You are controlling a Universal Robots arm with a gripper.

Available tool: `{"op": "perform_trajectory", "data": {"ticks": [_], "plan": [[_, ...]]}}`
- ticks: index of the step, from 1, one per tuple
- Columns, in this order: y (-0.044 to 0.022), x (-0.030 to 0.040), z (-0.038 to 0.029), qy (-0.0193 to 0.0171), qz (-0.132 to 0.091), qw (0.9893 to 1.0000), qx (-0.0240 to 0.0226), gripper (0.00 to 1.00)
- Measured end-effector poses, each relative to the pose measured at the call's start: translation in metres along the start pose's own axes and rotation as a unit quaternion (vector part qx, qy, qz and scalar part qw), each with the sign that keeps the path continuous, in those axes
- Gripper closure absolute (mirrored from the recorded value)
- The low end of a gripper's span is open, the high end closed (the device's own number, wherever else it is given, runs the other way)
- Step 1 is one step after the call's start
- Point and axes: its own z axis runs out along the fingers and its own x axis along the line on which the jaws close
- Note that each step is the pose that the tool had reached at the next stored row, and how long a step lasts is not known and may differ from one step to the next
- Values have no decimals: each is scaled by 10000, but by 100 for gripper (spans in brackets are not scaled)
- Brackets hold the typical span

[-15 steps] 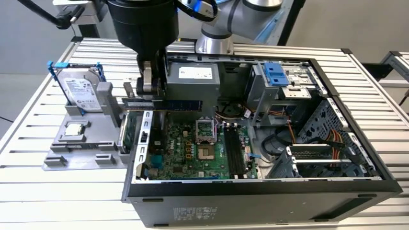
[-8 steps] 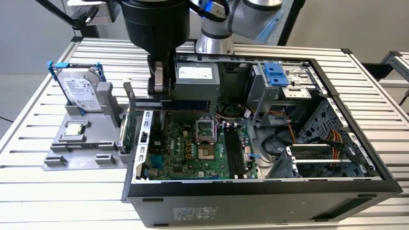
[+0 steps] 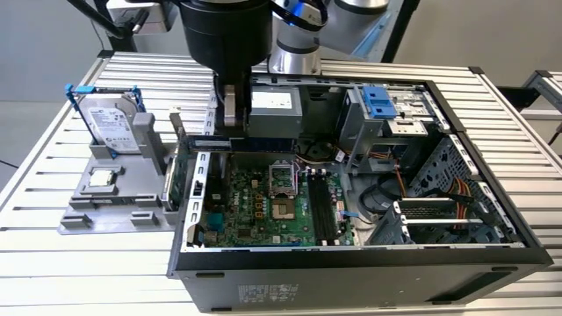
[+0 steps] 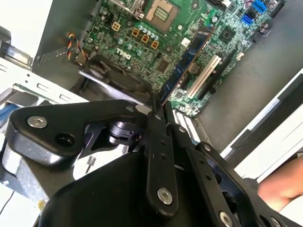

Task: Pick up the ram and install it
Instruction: 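Pick up the ram and move it above insertion slot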

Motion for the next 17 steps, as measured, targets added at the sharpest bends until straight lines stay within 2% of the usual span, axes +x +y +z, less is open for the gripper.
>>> {"op": "perform_trajectory", "data": {"ticks": [17], "plan": [[-202, -1, 7, 1, 6, 10000, 0, 100]]}}
